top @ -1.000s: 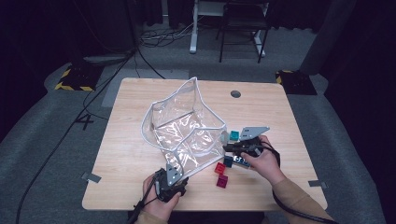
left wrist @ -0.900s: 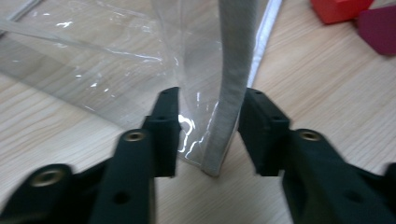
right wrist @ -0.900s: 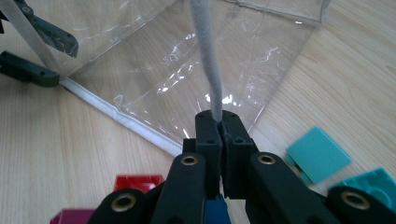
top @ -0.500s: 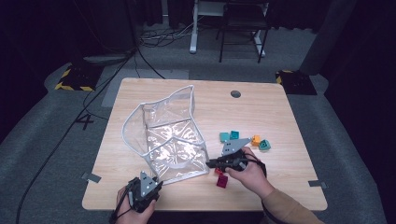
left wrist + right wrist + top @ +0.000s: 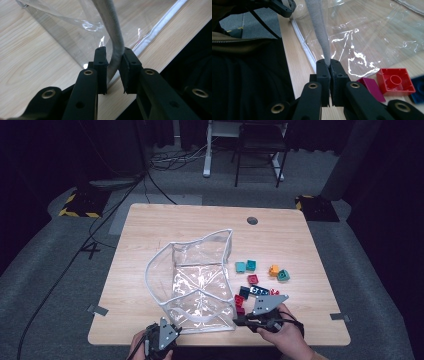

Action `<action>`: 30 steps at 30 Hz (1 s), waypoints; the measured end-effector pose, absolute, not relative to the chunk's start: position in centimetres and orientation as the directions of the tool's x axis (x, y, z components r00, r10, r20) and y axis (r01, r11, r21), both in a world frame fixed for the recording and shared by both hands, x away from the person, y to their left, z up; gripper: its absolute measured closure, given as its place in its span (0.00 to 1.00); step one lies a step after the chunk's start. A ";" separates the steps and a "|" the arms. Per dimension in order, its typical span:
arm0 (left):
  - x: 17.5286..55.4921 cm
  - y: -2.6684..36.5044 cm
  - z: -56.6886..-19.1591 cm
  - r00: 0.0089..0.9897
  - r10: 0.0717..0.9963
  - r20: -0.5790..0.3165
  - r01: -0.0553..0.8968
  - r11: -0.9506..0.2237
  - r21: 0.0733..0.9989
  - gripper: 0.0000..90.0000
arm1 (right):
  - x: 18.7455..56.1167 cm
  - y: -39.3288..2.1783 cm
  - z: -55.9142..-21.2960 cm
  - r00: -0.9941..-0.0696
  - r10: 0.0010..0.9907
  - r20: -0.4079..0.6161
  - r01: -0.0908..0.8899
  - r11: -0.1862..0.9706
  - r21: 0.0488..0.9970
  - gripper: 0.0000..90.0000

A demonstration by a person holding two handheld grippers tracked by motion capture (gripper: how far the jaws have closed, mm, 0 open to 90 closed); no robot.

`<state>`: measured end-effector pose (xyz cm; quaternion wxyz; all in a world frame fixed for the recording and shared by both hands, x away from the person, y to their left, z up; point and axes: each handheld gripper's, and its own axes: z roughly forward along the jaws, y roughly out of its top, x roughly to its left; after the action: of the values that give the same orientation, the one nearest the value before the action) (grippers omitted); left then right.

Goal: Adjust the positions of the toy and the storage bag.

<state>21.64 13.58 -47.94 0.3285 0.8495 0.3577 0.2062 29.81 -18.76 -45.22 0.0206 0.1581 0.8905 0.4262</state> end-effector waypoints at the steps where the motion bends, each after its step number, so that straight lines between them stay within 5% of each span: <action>1: 22.0 13.0 -47.9 0.675 0.728 0.120 0.458 -0.541 0.705 0.85 | 29.6 -19.4 -45.2 -0.944 0.314 0.100 0.275 0.585 0.763 0.97; 21: 25.4 6.7 -48.0 0.807 0.573 0.140 0.328 -0.633 0.701 0.85 | 27.6 -26.5 -44.9 -0.859 0.506 0.083 0.384 0.527 0.758 0.95; 23: 25.4 7.0 -48.0 0.810 0.572 0.131 0.327 -0.624 0.710 0.85 | 27.3 -26.8 -44.6 -0.867 0.490 0.086 0.380 0.540 0.751 0.81; 26: 25.1 7.5 -48.0 0.793 0.592 0.142 0.337 -0.621 0.708 0.71 | 27.3 -27.0 -44.3 -0.869 0.492 0.048 0.351 0.546 0.761 0.64; 27: 24.9 7.7 -48.0 0.783 0.601 0.162 0.333 -0.624 0.707 0.53 | 27.4 -27.6 -43.9 -0.870 0.490 0.047 0.353 0.555 0.753 0.53; 30: 24.6 8.8 -48.0 0.772 0.621 0.134 0.354 -0.595 0.721 0.47 | 27.5 -28.4 -43.7 -0.866 0.498 0.046 0.355 0.546 0.759 0.48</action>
<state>24.59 8.82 -47.98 0.3527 0.8727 0.2794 0.1895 27.50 -28.35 -43.71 0.0876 0.2437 0.8749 0.4093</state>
